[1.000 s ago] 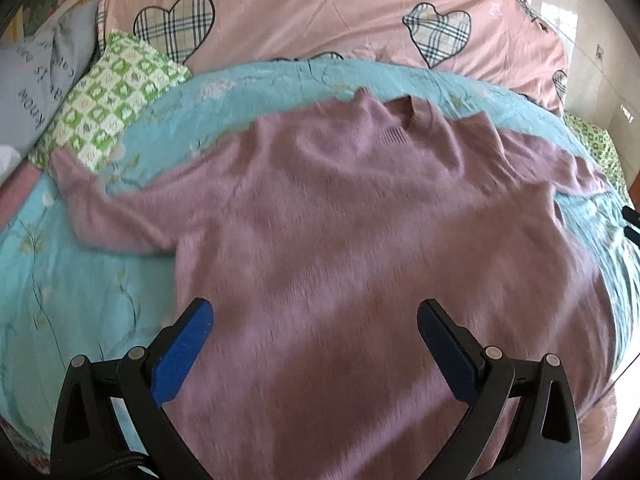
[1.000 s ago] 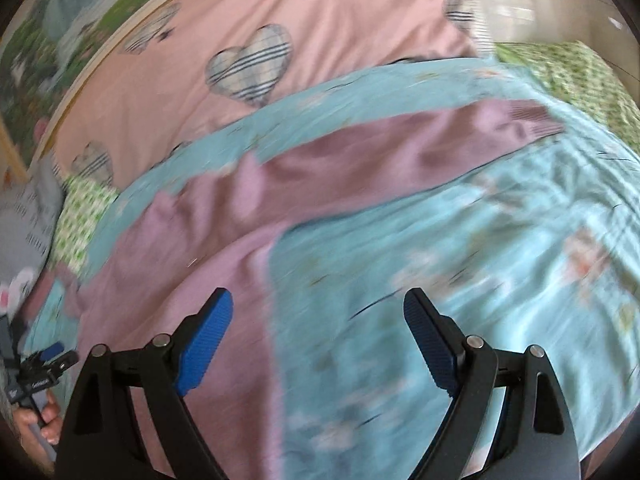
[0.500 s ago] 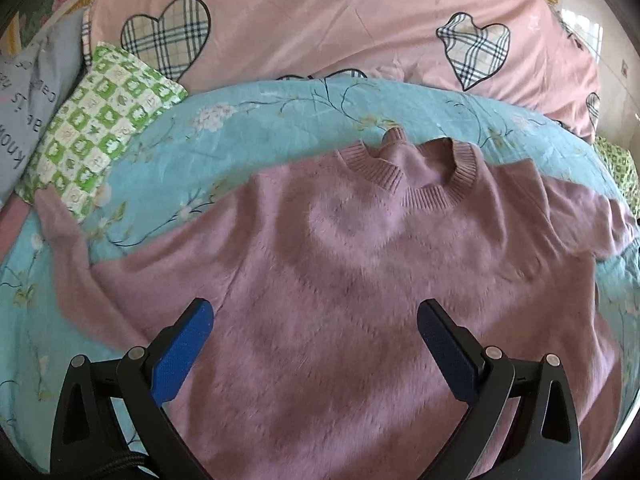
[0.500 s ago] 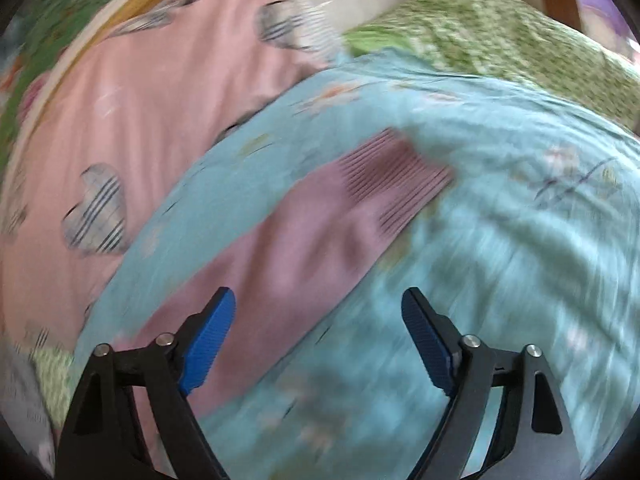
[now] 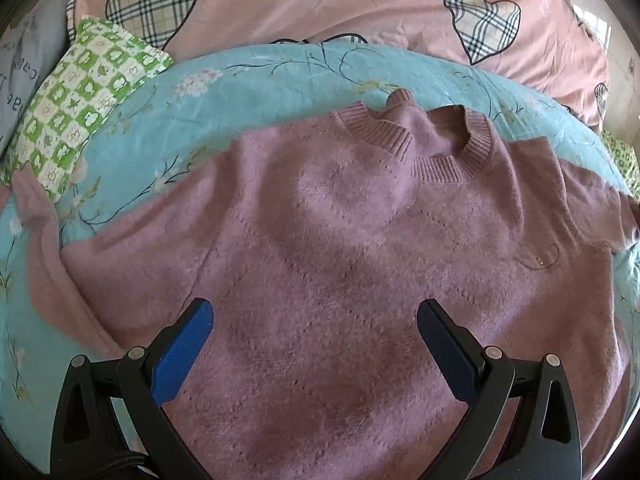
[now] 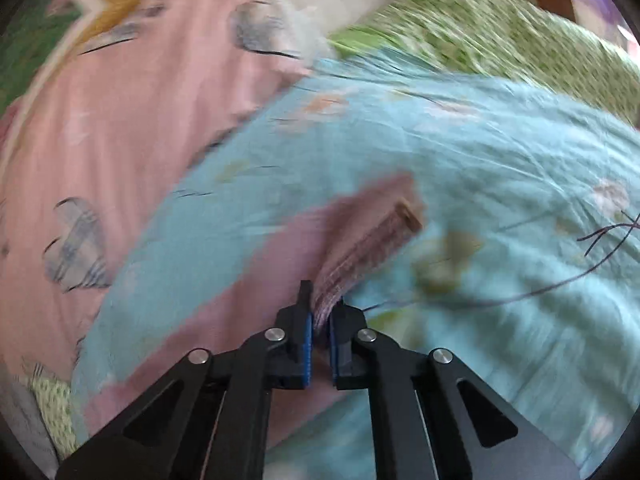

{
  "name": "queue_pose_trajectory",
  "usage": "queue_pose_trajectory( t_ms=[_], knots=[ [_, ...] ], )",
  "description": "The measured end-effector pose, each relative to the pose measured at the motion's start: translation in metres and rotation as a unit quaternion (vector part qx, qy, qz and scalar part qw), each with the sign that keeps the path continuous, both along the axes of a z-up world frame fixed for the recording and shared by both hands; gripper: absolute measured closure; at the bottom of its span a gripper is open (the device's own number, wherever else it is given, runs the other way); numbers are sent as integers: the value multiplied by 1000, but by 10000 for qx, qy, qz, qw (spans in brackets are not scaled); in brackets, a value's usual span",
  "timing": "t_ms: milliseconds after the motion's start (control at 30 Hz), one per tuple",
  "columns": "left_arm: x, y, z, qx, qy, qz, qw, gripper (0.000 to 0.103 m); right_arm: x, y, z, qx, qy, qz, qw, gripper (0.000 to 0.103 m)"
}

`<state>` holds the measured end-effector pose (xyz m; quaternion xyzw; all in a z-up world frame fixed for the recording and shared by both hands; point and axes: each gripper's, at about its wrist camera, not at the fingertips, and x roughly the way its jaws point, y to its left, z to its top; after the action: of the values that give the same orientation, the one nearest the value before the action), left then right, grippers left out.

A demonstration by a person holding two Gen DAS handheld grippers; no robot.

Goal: Fold small clothes
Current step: 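Grasp the sweater sleeve cuff with the right gripper and fold it across the body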

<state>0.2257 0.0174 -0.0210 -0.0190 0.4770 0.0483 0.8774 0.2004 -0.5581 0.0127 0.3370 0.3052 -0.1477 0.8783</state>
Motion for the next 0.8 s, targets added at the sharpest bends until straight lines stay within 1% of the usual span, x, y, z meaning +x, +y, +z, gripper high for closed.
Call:
queue_pose_trajectory(
  t_ms=[100, 133, 200, 300, 333, 367, 400, 467, 533, 567, 600, 667, 700, 733, 767, 800],
  knots=[
    [-7, 4, -2, -17, -20, 18, 10000, 1, 1, 64, 31, -80, -484, 802, 9956, 96],
    [-9, 6, -3, -17, 2, 37, 10000, 1, 4, 95, 40, -55, -633, 1209, 9906, 96],
    [-15, 11, -5, -94, 15, 59, 9999, 1, 10, 146, 51, 37, -774, 1842, 9798, 96],
    [-28, 19, -2, -261, -66, 86, 9996, 1, 20, 219, 58, 360, -932, 2754, 9561, 96],
    [-34, 22, 0, -298, -101, 79, 9995, 1, 25, 252, 56, 507, -949, 3119, 9440, 96],
    [-38, 24, 1, -319, -124, 72, 9994, 1, 28, 272, 55, 598, -962, 3344, 9356, 96],
    [-44, 26, 2, -353, -137, 54, 9993, 1, 33, 302, 50, 714, -960, 3663, 9228, 96],
    [-53, 32, 4, -456, -169, 10, 9988, 1, 41, 349, 38, 916, -878, 4042, 9058, 96],
    [-62, 37, 6, -595, -204, -45, 9980, 1, 48, 398, 21, 1160, -704, 4385, 8884, 96],
    [-65, 39, 7, -664, -211, -80, 9975, 1, 50, 418, 14, 1194, -628, 4511, 8822, 96],
    [-69, 41, 8, -732, -231, -125, 9970, 1, 52, 431, 9, 1231, -567, 4600, 8775, 96],
    [-74, 44, 8, -825, -259, -198, 9961, 1, 55, 465, -5, 1453, -411, 4855, 8611, 96],
    [-75, 45, 8, -851, -257, -225, 9958, 1, 57, 481, -12, 1577, -330, 4986, 8517, 94],
    [-75, 46, 8, -880, -247, -256, 9955, 1, 61, 488, -15, 1641, -283, 5074, 8454, 92],
    [-75, 46, 8, -918, -228, -299, 9951, 1, 63, 501, -21, 1650, -140, 5181, 8392, 92],
    [-74, 44, 7, -957, -220, -340, 9946, 1, 64, 511, -27, 1645, 85, 5227, 8365, 80]
  ],
)
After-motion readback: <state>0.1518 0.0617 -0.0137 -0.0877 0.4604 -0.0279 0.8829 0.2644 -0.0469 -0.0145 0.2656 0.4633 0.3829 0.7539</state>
